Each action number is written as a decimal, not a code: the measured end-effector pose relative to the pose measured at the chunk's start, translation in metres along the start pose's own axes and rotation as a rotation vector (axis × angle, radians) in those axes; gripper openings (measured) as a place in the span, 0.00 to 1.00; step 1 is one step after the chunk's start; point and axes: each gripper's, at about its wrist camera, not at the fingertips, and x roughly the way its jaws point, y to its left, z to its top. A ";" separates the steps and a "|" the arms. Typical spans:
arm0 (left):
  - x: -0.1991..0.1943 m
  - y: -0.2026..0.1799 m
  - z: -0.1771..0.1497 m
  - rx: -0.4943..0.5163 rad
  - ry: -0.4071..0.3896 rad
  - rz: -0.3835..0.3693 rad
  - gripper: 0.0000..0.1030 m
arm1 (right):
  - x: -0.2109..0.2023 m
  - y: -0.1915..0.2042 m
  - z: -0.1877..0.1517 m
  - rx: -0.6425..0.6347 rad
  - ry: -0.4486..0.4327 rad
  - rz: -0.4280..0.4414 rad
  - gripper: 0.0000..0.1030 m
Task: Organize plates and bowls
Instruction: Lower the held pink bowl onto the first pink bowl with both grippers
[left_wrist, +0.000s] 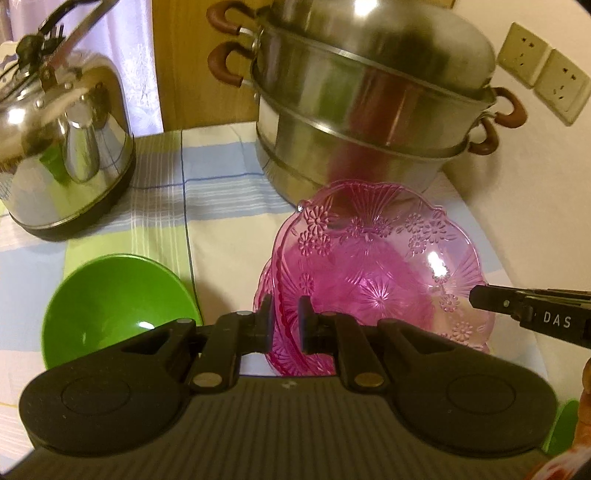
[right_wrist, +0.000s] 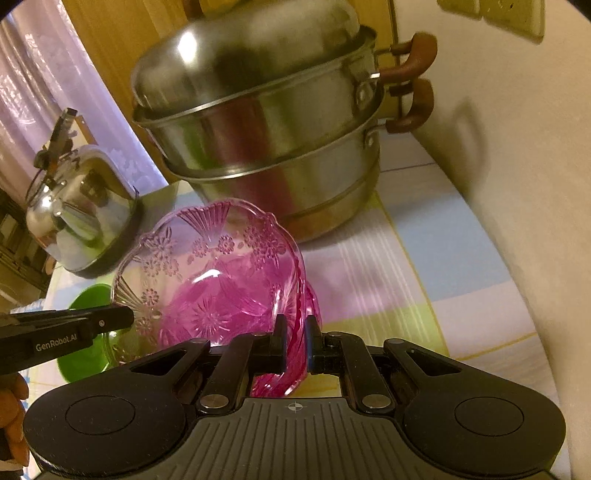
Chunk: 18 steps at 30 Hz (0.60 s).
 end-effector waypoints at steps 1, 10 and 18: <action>0.004 0.001 -0.001 -0.001 0.004 0.001 0.11 | 0.004 -0.002 0.000 0.000 0.004 -0.001 0.09; 0.031 0.005 -0.007 0.002 0.031 0.011 0.11 | 0.034 -0.009 -0.004 -0.010 0.034 -0.009 0.09; 0.046 0.007 -0.009 -0.004 0.046 0.023 0.11 | 0.051 -0.010 -0.007 -0.024 0.040 -0.015 0.09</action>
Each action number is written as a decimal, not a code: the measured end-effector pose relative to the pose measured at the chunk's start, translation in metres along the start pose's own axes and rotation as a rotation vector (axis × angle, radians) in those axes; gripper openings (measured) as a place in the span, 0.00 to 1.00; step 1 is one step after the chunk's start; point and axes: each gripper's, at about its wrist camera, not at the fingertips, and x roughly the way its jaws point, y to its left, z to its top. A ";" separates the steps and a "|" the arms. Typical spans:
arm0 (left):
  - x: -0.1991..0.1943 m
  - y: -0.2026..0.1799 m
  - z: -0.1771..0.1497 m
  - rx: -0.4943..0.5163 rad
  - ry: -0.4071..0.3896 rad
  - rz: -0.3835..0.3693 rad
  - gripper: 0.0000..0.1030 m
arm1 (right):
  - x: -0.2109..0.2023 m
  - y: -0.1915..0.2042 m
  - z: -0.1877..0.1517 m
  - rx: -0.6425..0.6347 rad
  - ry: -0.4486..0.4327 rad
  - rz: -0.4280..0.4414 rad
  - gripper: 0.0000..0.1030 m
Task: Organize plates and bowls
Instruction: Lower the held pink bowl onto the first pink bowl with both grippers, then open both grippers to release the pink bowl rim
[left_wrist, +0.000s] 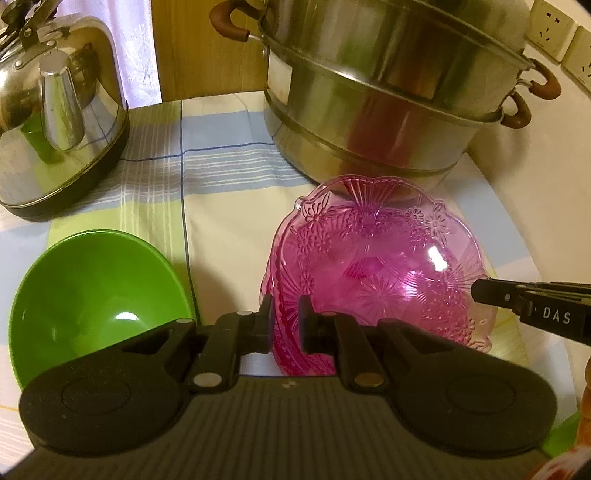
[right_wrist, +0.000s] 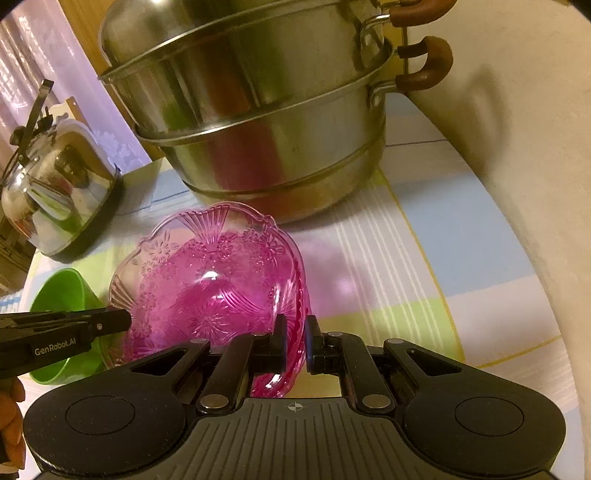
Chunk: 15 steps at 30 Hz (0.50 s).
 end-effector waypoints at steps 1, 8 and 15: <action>0.001 0.000 0.000 0.000 0.002 0.002 0.11 | 0.001 0.002 0.000 -0.002 0.001 -0.002 0.09; 0.006 0.000 -0.003 0.006 0.009 0.006 0.11 | 0.009 0.002 -0.004 -0.008 0.015 -0.005 0.09; 0.005 0.000 -0.005 0.006 0.005 0.005 0.11 | 0.010 0.003 -0.002 -0.018 0.014 -0.009 0.09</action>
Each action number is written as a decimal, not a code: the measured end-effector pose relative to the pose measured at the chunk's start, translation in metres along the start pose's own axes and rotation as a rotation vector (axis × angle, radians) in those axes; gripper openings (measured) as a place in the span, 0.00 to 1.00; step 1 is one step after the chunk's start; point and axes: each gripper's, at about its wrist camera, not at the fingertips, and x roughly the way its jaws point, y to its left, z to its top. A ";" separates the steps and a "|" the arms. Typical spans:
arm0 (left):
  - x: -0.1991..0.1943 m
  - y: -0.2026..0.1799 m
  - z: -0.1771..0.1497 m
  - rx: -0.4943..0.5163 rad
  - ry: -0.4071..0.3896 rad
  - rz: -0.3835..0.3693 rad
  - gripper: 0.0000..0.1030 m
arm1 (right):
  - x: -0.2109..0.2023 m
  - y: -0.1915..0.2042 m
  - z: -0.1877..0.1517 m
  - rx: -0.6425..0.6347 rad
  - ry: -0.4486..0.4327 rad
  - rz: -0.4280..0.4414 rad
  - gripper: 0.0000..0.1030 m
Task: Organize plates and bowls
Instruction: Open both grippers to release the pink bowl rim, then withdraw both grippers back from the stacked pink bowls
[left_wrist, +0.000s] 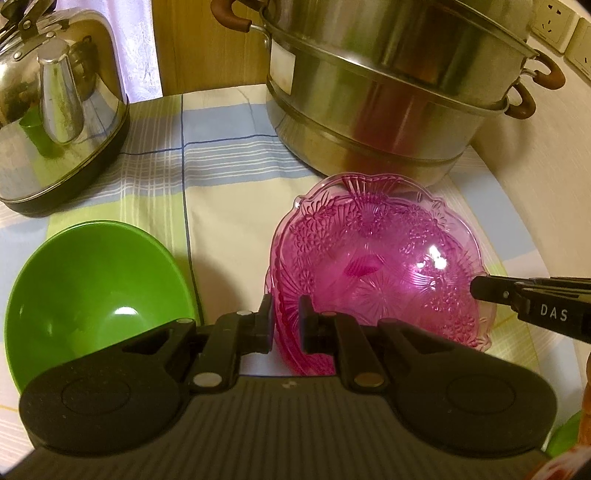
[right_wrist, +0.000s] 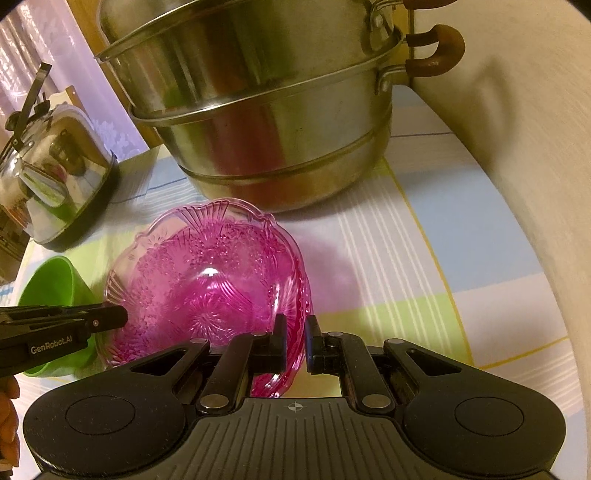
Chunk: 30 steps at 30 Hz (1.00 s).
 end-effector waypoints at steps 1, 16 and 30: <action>0.000 0.000 0.000 0.000 0.000 -0.001 0.11 | 0.000 0.000 0.000 -0.001 0.000 0.000 0.09; -0.001 0.001 -0.002 -0.001 0.003 0.002 0.11 | 0.001 0.002 0.000 -0.021 -0.001 0.001 0.09; -0.023 0.002 -0.003 -0.024 -0.048 -0.014 0.29 | -0.023 -0.005 -0.002 0.022 -0.095 0.015 0.60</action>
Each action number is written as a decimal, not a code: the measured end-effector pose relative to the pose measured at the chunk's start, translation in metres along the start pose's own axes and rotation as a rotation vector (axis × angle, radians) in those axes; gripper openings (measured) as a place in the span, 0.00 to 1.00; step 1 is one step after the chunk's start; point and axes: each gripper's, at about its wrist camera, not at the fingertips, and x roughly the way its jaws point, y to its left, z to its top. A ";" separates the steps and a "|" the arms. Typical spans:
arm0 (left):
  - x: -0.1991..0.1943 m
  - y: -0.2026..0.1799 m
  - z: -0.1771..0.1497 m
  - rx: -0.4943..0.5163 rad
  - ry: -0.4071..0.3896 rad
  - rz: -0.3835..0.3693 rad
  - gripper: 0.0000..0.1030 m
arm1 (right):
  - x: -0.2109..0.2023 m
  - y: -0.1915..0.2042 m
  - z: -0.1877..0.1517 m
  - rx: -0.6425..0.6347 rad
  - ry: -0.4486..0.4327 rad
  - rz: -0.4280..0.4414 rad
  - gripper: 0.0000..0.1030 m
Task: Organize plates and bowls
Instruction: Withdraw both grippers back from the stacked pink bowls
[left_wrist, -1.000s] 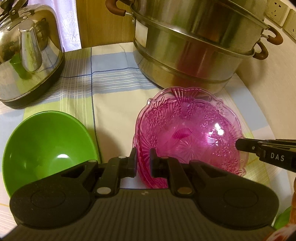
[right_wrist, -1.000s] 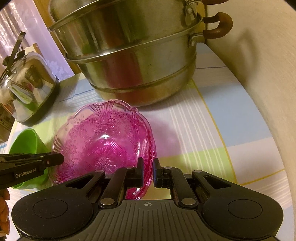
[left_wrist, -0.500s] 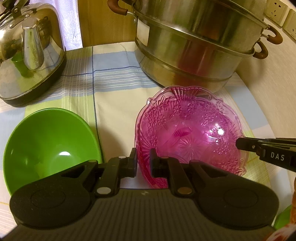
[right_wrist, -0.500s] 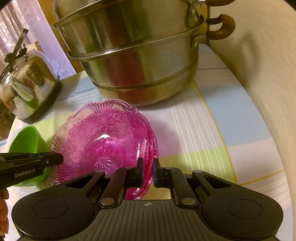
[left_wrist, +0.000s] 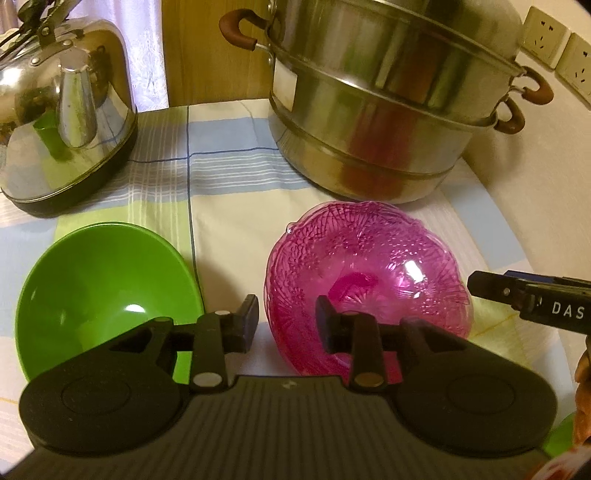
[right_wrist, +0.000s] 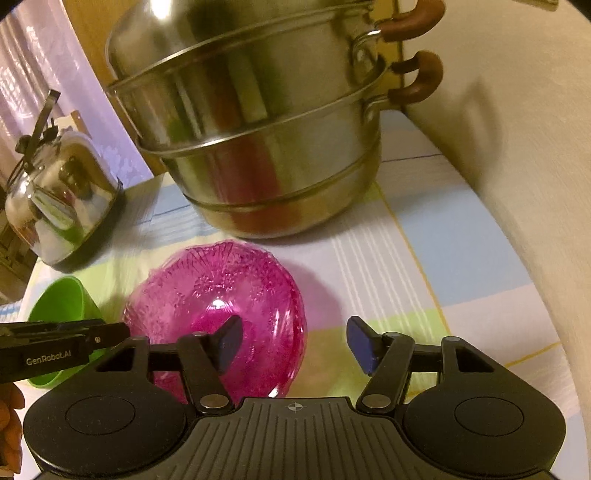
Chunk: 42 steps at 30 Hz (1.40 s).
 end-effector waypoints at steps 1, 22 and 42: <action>-0.003 -0.001 -0.001 -0.002 -0.003 -0.003 0.29 | -0.004 0.000 -0.001 0.002 -0.004 0.001 0.60; -0.129 -0.013 -0.070 -0.041 -0.104 -0.061 0.37 | -0.132 0.017 -0.063 0.048 -0.048 0.027 0.60; -0.255 -0.018 -0.207 -0.098 -0.180 -0.053 0.66 | -0.239 0.032 -0.197 0.062 -0.066 -0.003 0.69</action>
